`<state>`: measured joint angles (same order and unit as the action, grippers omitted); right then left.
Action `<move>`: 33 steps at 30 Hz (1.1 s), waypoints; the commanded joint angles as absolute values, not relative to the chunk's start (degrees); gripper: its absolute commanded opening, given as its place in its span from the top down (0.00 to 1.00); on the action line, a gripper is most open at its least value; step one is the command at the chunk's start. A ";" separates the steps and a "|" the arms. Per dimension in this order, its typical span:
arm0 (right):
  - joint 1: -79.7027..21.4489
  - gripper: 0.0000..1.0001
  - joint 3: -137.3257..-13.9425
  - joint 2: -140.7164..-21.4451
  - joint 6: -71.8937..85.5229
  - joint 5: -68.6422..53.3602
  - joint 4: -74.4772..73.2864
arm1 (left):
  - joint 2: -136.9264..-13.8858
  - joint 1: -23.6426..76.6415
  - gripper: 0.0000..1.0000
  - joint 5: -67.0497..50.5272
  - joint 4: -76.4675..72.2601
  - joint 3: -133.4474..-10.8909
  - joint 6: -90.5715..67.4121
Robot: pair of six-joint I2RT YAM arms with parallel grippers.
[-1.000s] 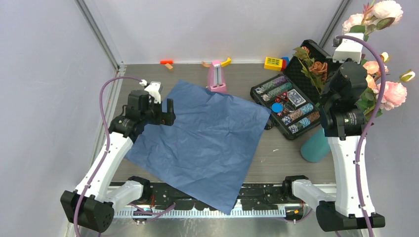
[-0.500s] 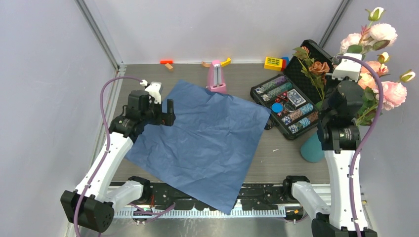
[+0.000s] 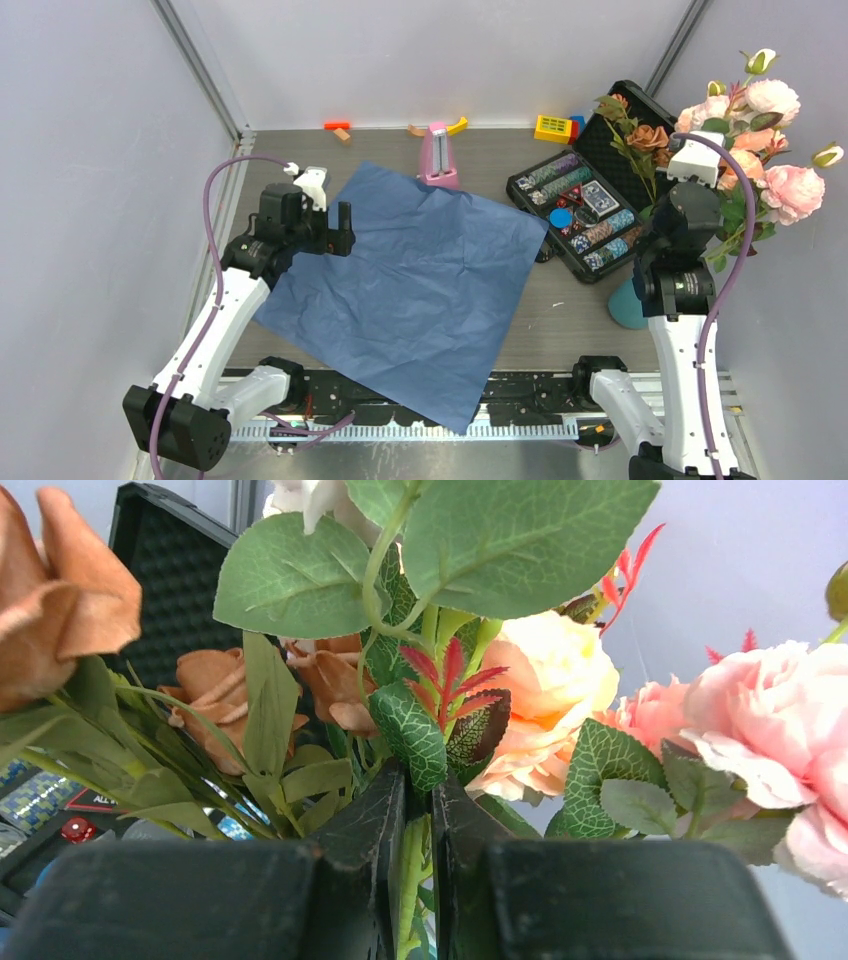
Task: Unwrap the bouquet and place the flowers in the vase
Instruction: Insert the fake flower into the vase.
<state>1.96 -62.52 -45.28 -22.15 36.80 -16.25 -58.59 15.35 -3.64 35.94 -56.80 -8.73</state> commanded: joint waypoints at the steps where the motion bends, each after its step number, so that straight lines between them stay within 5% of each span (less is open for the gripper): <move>1: 2.15 1.00 -61.54 -44.01 -22.00 39.24 -14.13 | -57.99 15.47 0.00 -4.03 34.89 -56.86 -8.31; 18: 2.11 0.94 -58.19 -40.41 -16.83 39.02 -20.56 | -58.04 15.62 0.00 -4.64 34.60 -56.69 -8.88; 33: 2.11 0.65 -59.96 -39.03 -14.46 36.61 -25.65 | -56.92 15.62 0.00 -3.89 34.66 -56.60 -9.09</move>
